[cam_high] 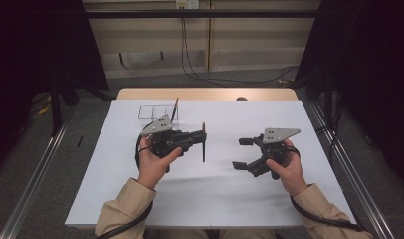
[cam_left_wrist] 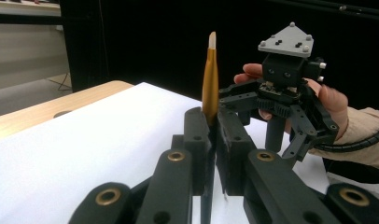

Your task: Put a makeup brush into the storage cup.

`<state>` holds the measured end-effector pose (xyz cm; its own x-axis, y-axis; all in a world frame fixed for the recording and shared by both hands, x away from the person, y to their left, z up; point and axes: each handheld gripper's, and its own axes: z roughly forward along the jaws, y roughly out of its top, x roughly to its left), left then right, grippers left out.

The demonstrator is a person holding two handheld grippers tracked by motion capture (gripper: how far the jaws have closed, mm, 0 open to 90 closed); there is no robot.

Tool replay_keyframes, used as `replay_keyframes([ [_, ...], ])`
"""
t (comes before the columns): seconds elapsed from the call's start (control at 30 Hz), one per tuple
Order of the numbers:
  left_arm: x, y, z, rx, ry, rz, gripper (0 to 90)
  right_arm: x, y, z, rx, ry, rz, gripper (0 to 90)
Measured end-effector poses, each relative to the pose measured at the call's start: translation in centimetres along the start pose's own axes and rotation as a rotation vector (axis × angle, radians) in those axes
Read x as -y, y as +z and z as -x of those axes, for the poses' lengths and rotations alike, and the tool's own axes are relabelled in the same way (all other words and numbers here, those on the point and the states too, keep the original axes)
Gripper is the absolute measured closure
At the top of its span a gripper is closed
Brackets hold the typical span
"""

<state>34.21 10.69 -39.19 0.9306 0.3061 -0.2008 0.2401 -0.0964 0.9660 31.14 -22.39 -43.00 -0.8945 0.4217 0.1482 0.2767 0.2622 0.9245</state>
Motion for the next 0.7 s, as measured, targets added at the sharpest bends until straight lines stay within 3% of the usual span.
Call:
replay_keyframes([
  [0.4,-0.1,-0.3,-0.1,0.002,0.006,0.011,83.8,0.5,-1.1,-0.2,0.040,-0.011,-0.014,5.4],
  [0.7,-0.3,-0.6,0.0,-0.008,0.016,0.022,83.8,0.8,-2.3,-0.4,0.056,0.002,0.030,5.4],
])
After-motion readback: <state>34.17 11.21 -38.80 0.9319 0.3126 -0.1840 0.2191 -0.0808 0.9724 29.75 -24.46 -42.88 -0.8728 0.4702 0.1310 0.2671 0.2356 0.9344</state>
